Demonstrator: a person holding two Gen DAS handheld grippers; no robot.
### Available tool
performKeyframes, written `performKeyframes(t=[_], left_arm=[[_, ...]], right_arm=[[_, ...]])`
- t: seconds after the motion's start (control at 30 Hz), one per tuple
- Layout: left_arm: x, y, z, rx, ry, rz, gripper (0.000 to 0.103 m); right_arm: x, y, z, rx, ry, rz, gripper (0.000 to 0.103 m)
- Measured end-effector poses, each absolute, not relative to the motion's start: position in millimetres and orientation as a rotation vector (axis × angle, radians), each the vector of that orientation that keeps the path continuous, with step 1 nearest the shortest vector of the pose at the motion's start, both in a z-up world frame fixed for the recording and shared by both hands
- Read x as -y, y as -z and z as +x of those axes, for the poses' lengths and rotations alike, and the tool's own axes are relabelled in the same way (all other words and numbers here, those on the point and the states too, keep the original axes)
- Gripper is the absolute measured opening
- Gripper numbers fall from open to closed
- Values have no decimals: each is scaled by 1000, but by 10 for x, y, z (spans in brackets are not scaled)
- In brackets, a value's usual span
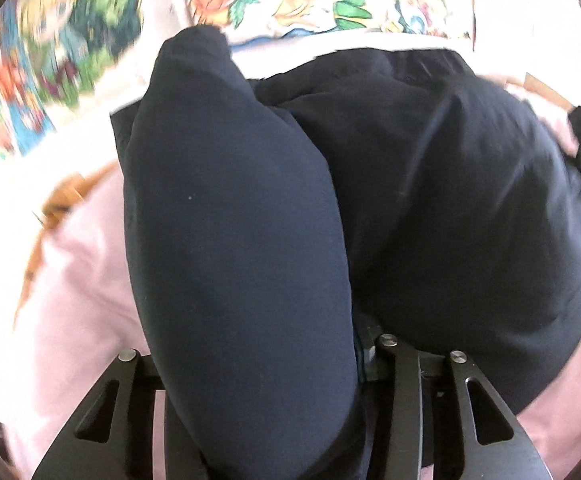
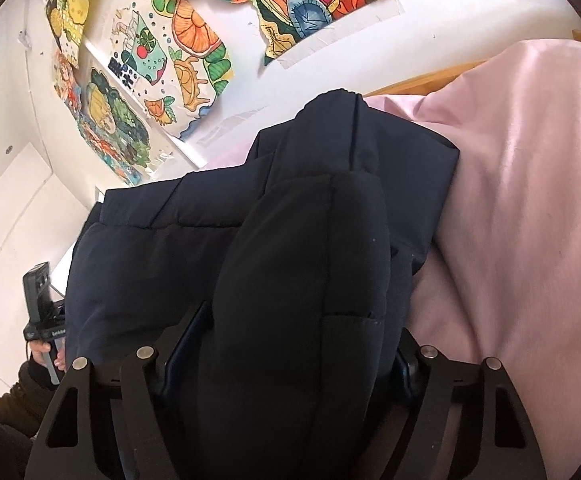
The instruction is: Fold large clothes
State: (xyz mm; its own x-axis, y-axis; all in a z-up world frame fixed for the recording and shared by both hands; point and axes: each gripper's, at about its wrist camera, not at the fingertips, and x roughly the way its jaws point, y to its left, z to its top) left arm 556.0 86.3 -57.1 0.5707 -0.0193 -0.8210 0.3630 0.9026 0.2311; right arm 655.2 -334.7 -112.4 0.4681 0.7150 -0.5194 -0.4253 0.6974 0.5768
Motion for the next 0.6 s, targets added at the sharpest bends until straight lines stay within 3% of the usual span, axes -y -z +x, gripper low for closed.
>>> performKeyframes(t=[0.17, 0.6], left_arm=[[-632, 682, 5449, -883, 164, 528, 34], [-1255, 374, 5515, -958, 276, 240, 30]], right_arm=[[3343, 1125, 6546, -817, -714, 388, 76], [3378, 1146, 6603, -873, -716, 451, 83]])
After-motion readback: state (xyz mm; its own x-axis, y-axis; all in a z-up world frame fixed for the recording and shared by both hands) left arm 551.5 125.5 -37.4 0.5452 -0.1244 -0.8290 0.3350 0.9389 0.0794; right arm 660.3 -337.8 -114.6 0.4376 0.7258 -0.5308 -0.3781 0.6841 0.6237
